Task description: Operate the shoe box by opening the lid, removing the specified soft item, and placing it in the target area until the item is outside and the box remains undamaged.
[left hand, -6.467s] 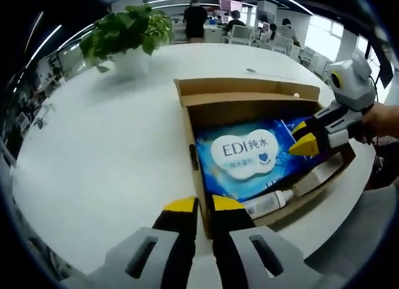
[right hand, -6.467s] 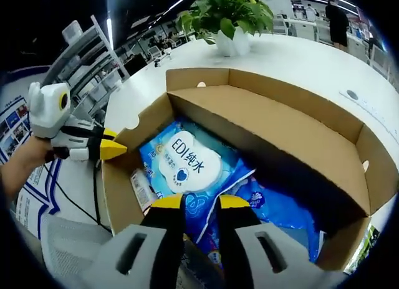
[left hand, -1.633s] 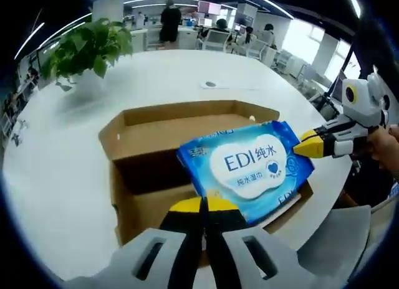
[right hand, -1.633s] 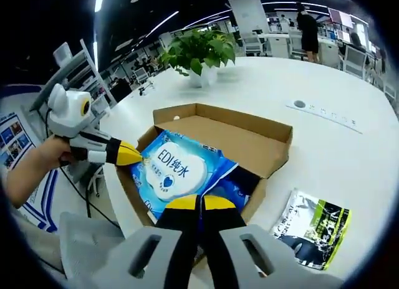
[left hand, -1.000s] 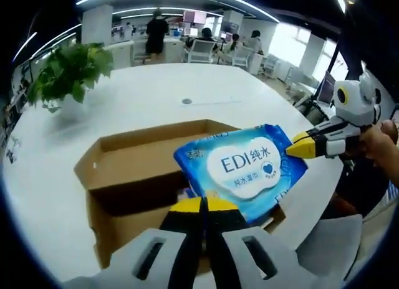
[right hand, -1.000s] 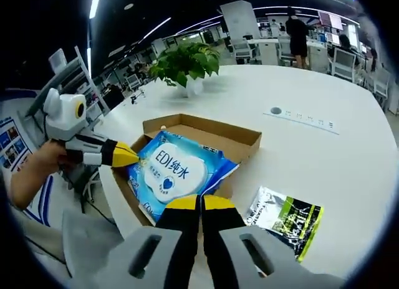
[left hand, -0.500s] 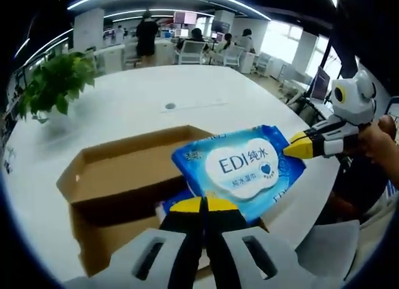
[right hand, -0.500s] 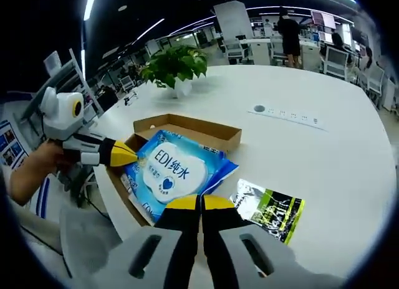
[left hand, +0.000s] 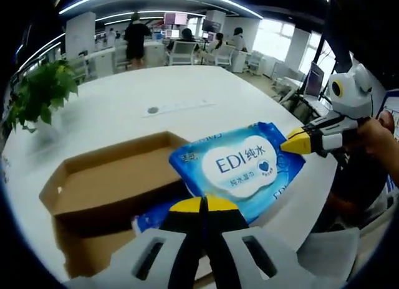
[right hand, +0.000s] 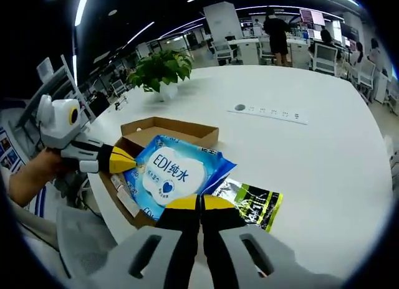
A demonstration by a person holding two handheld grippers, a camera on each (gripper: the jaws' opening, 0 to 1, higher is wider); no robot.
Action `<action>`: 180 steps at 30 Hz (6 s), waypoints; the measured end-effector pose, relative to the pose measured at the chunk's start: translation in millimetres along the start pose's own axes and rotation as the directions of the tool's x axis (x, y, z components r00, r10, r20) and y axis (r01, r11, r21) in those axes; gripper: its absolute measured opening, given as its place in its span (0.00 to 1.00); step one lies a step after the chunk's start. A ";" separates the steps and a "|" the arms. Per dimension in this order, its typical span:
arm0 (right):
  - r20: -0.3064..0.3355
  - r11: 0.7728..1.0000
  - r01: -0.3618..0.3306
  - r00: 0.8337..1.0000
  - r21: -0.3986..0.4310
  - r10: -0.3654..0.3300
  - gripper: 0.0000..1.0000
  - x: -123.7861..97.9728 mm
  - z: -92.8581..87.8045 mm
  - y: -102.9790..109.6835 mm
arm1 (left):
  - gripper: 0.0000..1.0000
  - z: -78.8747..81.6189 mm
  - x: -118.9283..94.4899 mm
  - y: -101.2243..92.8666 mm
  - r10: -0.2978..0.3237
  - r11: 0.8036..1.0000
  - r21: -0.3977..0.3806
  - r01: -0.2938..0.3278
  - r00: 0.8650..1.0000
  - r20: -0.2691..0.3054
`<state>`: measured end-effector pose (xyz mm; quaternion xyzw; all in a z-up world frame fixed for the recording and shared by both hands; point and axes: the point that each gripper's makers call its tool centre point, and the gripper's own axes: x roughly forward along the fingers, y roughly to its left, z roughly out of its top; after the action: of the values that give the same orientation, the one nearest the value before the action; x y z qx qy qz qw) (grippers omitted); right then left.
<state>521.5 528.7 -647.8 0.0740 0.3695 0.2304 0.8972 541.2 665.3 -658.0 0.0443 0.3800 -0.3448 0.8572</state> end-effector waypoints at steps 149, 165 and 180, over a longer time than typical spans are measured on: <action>-0.002 0.983 0.046 0.999 -0.176 -0.048 0.41 -1.1 -18.1 -37.2 | 0.20 -16.6 21.7 -7.5 -0.058 0.960 0.269 0.074 0.996 -0.067; -0.022 0.943 -0.073 0.997 -0.324 0.070 0.38 16.4 10.8 30.0 | 0.20 -35.7 -4.3 14.9 -0.136 0.943 0.294 0.156 0.987 -0.087; -0.125 0.856 -0.203 0.979 -0.475 0.163 0.31 59.2 0.4 86.1 | 0.21 -64.5 -5.2 35.5 -0.183 0.894 0.381 0.236 0.968 -0.170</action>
<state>527.6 632.4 -658.6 -0.1280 0.3268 0.4026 0.8454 520.9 716.9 -706.8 0.1988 0.3591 -0.5016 0.7615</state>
